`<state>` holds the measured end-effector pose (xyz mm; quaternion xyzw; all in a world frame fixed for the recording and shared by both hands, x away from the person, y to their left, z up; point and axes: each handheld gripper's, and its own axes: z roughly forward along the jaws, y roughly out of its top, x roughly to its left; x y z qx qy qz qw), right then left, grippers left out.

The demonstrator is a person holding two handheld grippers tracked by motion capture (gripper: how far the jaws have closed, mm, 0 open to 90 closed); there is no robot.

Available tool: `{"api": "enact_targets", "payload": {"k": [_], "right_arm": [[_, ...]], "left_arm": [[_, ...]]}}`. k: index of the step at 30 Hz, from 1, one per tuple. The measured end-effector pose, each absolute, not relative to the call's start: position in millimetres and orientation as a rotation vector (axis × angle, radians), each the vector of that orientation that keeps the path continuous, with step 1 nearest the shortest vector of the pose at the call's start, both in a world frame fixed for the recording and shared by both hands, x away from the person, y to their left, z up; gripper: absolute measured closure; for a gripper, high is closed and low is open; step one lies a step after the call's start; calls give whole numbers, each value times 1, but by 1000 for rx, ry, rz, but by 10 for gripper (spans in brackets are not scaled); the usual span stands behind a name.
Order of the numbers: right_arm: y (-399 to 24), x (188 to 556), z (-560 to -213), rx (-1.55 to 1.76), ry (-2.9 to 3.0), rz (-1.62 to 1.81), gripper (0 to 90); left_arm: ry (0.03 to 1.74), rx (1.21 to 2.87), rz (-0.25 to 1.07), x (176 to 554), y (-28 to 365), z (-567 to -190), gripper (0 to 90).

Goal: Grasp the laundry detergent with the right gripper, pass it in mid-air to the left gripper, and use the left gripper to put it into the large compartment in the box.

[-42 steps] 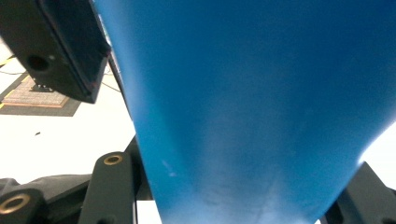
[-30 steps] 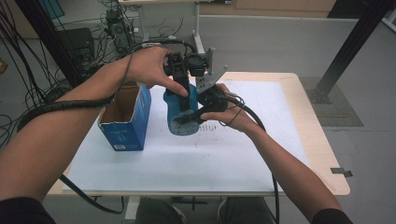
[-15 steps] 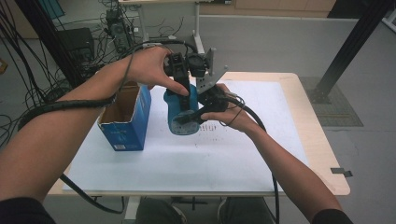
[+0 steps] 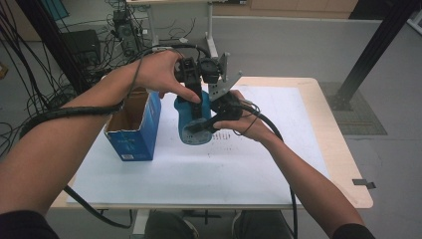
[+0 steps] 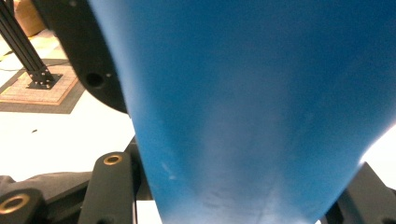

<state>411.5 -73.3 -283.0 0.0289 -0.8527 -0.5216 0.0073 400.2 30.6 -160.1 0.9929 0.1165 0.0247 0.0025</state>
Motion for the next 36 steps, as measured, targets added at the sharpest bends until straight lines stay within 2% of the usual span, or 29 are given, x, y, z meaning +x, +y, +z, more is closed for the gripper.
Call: {"api": "enact_targets", "payload": {"k": [36], "right_arm": [[-73, 412, -285, 72, -2655, -1612, 423]], "left_arm": [[359, 3110, 69, 401, 31, -161, 366]]}}
